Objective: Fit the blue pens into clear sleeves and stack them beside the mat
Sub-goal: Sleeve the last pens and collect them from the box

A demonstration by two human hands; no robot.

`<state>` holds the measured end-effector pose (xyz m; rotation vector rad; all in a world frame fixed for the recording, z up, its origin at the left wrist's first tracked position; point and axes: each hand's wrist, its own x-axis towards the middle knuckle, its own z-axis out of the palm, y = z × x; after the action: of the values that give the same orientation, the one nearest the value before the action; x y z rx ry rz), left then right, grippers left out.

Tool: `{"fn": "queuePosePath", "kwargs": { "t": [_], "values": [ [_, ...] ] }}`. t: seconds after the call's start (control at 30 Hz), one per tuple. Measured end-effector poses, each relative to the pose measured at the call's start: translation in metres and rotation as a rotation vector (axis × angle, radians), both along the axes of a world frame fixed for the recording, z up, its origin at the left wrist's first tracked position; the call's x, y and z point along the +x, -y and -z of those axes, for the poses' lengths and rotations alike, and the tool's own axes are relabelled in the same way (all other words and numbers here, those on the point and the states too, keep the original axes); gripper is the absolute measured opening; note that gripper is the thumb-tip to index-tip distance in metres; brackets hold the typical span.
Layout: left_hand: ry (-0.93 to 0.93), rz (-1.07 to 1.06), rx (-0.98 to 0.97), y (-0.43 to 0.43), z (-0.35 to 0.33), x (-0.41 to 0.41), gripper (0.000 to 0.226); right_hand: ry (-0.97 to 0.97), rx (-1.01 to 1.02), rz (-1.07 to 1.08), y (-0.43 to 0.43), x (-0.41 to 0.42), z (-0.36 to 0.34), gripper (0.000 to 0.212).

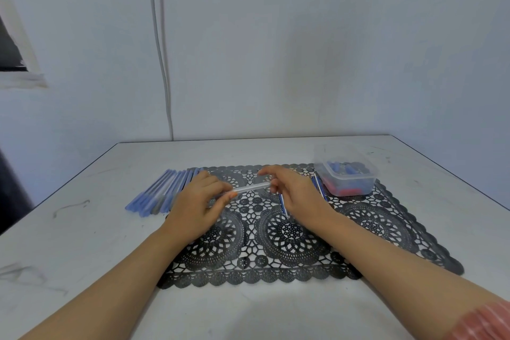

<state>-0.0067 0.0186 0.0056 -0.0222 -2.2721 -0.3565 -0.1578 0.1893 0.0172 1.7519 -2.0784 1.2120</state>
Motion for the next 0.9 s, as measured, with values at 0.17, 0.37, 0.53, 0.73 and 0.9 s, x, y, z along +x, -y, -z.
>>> {"fn": "queuePosePath", "kwargs": {
  "t": [0.17,0.37,0.53,0.73,0.9],
  "values": [
    [-0.022,0.026,-0.001,-0.0029,-0.0006,0.0005,0.041,0.076,-0.033,0.045,0.0007,0.0014,-0.0005,0.021],
    [-0.002,0.04,-0.056,-0.0034,-0.0015,0.0002,0.033,-0.064,-0.059,0.167,0.0014,-0.0049,0.0011,0.049],
    [0.002,0.032,-0.038,-0.0053,-0.0013,0.001,0.038,0.11,-0.043,0.111,-0.0015,-0.0049,0.0023,0.042],
    [-0.024,0.048,-0.015,-0.0057,-0.0033,0.0013,0.036,0.052,-0.098,0.032,0.0005,-0.0042,0.0043,0.048],
    [-0.03,0.05,-0.008,-0.0065,-0.0035,0.001,0.038,0.137,-0.096,-0.013,-0.0014,-0.0032,0.004,0.026]
  ]
}}
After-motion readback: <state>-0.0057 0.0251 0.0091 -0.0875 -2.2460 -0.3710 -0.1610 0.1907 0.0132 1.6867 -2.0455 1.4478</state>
